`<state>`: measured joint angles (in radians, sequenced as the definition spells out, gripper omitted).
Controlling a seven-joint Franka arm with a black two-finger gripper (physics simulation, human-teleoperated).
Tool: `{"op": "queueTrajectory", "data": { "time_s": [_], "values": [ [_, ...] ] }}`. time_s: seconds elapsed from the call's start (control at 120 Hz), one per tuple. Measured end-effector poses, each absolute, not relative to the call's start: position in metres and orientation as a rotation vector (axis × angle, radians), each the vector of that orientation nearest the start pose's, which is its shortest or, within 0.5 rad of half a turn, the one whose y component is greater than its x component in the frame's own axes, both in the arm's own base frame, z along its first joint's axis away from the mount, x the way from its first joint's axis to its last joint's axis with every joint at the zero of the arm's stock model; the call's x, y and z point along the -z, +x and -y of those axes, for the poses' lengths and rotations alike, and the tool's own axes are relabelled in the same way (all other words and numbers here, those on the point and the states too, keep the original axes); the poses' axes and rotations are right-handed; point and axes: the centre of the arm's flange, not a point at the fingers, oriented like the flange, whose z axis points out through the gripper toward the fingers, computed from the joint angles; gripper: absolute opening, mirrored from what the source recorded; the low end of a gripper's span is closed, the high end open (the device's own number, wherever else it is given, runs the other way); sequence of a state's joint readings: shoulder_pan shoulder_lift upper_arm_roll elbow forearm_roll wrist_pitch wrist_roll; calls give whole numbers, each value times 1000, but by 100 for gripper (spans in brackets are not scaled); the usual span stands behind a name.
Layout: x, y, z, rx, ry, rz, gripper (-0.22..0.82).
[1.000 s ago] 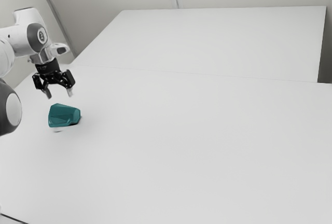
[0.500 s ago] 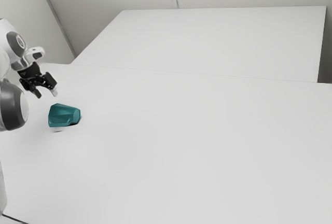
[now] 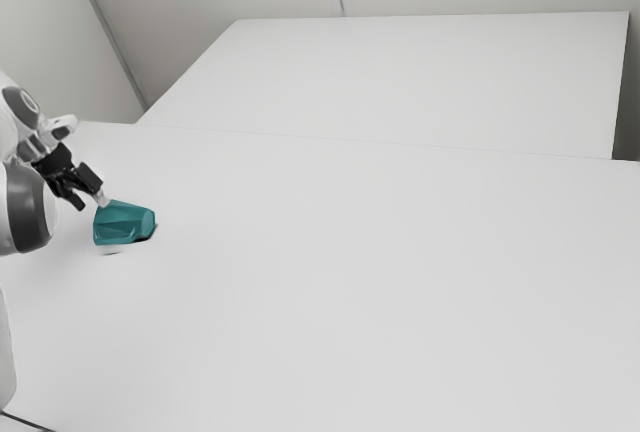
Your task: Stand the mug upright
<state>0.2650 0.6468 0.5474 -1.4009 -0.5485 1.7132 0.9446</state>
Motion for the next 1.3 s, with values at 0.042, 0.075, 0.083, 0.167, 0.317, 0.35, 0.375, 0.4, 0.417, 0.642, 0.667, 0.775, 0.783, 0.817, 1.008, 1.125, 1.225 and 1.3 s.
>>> {"op": "queueTrajectory", "data": {
  "time_s": [0.042, 0.075, 0.083, 0.167, 0.317, 0.35, 0.375, 0.4, 0.417, 0.642, 0.667, 0.775, 0.783, 0.817, 1.008, 1.125, 1.225, 1.3],
  "values": [
    [-345, 554, -413, 27, -3468, -76, 60],
    [-343, 553, -415, 44, -3482, -84, 60],
    [-343, 553, -415, 48, -3486, -86, 60],
    [-340, 550, -418, 92, -3517, -108, 60],
    [-332, 548, -426, 176, -3562, -156, 60],
    [-329, 548, -428, 194, -3570, -166, 60],
    [-326, 548, -430, 206, -3578, -173, 60],
    [-323, 548, -431, 217, -3584, -180, 60],
    [-322, 549, -432, 225, -3588, -186, 60],
    [-307, 551, -435, 337, -3654, -259, 60],
    [-306, 551, -435, 351, -3660, -266, 60],
    [-302, 551, -433, 396, -3689, -297, 60],
    [-301, 551, -433, 400, -3691, -300, 60],
    [-301, 551, -432, 414, -3700, -310, 60],
    [-296, 549, -426, 484, -3751, -353, 60],
    [-294, 547, -422, 499, -3771, -371, 60],
    [-293, 545, -420, 498, -3786, -380, 60],
    [-291, 542, -419, 492, -3798, -381, 60]
  ]
}}
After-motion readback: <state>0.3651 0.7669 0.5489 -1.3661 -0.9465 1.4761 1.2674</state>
